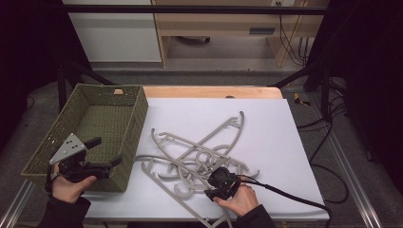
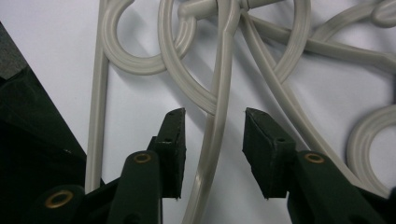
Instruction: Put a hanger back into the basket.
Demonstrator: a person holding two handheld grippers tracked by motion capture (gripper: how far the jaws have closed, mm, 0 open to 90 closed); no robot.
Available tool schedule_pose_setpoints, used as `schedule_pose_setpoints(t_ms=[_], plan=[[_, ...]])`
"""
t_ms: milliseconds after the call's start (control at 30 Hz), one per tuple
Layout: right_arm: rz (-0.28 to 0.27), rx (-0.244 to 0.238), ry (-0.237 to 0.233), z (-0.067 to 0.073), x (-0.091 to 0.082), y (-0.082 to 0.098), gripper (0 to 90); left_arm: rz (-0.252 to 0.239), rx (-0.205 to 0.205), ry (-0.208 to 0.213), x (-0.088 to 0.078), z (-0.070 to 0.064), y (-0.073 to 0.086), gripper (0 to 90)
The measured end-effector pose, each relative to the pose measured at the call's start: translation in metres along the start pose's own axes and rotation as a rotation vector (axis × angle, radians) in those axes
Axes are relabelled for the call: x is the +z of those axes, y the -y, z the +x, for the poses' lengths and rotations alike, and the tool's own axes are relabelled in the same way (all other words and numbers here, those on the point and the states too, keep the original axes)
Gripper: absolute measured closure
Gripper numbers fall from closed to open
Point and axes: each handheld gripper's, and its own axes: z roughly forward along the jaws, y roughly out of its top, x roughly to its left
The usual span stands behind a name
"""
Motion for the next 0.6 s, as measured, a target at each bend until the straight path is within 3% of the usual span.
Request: schedule_pose_setpoints(t_ms=[400,600], plan=[[0.034,0.007,0.001,-0.0003,0.0104,0.0003,77.0,0.009,0.002,0.001,0.0016,-0.0003,0.0005,2.6],[0.040,0.038,-0.006,0.0002,0.0101,-0.0002,78.6,0.010,0.002,0.000,0.0016,-0.0003,0.0005,2.7]])
